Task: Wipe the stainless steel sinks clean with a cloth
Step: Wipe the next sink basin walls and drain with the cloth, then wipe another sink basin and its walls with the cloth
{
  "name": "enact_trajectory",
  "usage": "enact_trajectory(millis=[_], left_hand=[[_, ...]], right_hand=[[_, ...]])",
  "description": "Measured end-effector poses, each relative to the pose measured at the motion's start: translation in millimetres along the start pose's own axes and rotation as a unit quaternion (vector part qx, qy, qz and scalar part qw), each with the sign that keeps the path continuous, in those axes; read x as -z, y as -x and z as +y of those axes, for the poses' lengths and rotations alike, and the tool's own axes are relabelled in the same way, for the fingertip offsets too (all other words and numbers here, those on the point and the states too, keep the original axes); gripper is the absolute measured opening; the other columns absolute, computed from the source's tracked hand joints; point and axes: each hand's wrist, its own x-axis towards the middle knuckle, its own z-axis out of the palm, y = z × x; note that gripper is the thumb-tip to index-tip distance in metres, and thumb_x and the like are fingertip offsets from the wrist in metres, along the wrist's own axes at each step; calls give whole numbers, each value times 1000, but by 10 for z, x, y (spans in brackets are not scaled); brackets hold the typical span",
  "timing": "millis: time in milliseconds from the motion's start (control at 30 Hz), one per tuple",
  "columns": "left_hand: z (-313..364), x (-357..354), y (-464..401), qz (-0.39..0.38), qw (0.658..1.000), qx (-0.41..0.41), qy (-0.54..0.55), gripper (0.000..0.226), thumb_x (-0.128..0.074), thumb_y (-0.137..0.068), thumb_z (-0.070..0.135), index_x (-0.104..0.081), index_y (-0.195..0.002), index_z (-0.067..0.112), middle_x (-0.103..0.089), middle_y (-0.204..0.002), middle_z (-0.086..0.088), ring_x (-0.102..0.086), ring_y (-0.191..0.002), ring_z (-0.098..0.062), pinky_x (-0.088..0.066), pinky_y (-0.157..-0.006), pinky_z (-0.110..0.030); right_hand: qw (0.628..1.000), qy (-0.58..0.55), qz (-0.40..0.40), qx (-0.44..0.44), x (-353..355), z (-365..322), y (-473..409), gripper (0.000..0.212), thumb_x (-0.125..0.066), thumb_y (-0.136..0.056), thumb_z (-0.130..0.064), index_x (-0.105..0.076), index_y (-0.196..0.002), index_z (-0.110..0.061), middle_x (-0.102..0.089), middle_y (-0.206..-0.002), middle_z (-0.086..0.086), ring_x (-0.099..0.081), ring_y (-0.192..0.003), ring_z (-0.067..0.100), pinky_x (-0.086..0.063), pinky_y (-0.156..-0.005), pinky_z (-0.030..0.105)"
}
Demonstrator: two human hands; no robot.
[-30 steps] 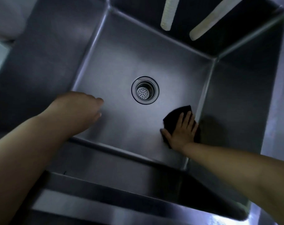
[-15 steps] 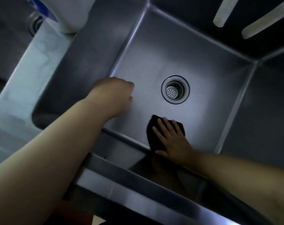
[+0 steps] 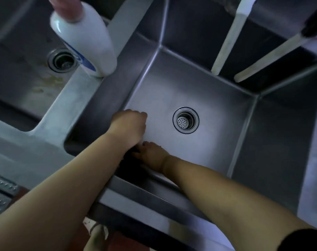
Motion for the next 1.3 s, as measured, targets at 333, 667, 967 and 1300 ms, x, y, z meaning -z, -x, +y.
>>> enact_trajectory(millis=[333,667,967,1300], left_hand=[[-463,551,1095,120,988,-23,90,27,-45,-92,30,-60,-112,20,-65,-105,0,-58,-99,-25,-46,-77,-35],[-2263,1014,2611,146,985,19,93,28,-51,-89,30,-61,-114,22,-63,-111,3,-55,-108,-22,-48,-89,-38],[-3348,1309,2980,172,977,82,99,34,-50,-91,34,-59,-122,25,-62,-118,7,-52,-115,-18,-45,-90,-32],[-4053,1211,2060,117,984,73,110,31,-46,-90,32,-59,-117,28,-60,-115,11,-52,-111,-15,-47,-88,-30]], right_hand=[[916,-218,184,-281,794,-730,891,13,-51,-88,-26,-59,-82,-33,-60,-86,-5,-63,-62,13,-51,-67,31],[847,-306,360,-244,1529,-2578,487,36,-62,-81,-11,-60,-103,-39,-64,-96,-12,-65,-80,15,-54,-72,34],[815,-378,380,-223,2030,-3449,-411,34,-63,-86,-11,-58,-111,-33,-64,-106,0,-64,-94,18,-54,-80,32],[834,-363,316,-272,2184,-2803,-1823,27,-59,-88,-19,-57,-114,-26,-66,-98,4,-68,-81,21,-57,-74,47]])
